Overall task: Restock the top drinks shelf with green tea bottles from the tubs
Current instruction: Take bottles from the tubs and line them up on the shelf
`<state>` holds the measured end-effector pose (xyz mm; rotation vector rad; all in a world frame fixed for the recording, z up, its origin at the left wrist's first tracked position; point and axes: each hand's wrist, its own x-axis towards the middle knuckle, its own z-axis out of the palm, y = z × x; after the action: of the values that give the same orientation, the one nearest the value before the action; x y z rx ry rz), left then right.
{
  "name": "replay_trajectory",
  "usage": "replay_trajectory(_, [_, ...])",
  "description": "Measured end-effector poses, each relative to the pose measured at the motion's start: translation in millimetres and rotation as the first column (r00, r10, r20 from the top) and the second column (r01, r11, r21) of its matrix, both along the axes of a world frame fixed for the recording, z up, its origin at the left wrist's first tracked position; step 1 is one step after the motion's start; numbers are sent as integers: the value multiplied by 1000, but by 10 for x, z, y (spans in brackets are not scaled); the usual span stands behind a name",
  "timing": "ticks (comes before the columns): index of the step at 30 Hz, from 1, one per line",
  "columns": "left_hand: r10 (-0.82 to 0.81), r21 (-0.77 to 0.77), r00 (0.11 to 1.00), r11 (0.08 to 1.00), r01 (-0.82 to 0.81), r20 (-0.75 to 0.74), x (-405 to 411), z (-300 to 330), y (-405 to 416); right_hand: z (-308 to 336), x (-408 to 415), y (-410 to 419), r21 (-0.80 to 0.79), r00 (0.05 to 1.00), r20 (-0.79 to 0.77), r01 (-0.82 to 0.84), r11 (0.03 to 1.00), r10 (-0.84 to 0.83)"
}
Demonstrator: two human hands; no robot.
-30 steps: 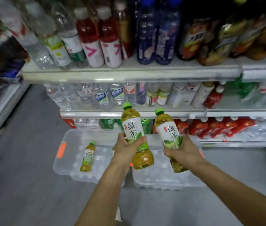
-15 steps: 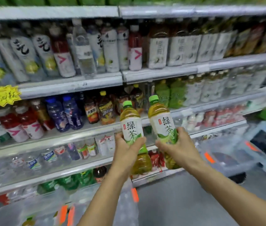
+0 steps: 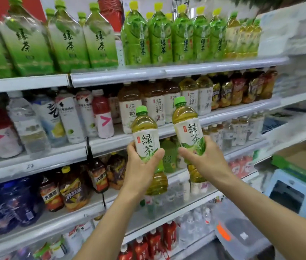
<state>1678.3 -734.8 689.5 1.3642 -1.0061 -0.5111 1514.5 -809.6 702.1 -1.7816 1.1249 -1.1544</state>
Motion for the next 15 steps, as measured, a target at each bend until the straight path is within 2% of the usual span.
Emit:
replay_trajectory(10, [-89, -76, 993, 993, 95, 76, -385, 487, -1477, 410, -390, -1410, -55, 998, 50, -27, 998, 30])
replay_trajectory(15, [-72, -115, 993, 990, 82, 96, -702, 696, -2060, 668, -729, -2071, -125, 996, 86, -4, 992, 14])
